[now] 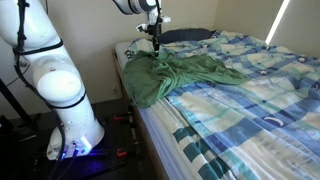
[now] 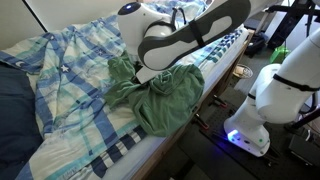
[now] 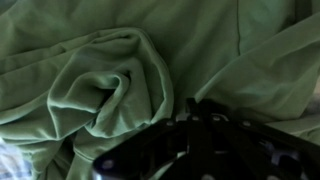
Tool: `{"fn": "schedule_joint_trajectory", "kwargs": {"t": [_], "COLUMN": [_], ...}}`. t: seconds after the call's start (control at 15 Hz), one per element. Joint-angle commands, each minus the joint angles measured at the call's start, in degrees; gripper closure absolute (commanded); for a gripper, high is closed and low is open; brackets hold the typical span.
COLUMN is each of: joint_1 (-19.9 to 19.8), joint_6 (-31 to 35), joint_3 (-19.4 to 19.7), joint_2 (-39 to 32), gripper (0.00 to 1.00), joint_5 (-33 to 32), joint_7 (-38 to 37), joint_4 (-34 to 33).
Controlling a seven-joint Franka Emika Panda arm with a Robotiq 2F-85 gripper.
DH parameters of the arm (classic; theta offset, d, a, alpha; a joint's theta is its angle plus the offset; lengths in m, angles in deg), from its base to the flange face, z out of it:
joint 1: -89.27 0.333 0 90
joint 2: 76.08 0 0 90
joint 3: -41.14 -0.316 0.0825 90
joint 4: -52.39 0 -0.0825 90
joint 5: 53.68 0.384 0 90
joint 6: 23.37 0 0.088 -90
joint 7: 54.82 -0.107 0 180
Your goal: Fold the green jersey
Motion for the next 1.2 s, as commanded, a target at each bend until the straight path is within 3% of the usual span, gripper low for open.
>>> {"fn": "schedule_joint_trajectory", "kwargs": {"t": [0.0, 0.53, 0.93, 1.07, 1.13], "joint_1": [-3.1, -7.8, -8.4, -8.1, -7.9], "joint_6": [4.0, 6.3, 6.3, 5.8, 5.5], "joint_3": [1.4, 3.1, 2.6, 2.1, 1.7], "joint_2": [5.6, 10.5, 11.5, 11.8, 12.1], "gripper": [1.0, 1.0, 1.0, 0.72, 0.67], "joint_5": [5.5, 9.0, 10.2, 10.3, 10.3], "joint_7": [0.0, -0.3, -0.2, -0.8, -1.0], "joint_4": [7.6, 16.3, 18.3, 18.0, 17.8]}}
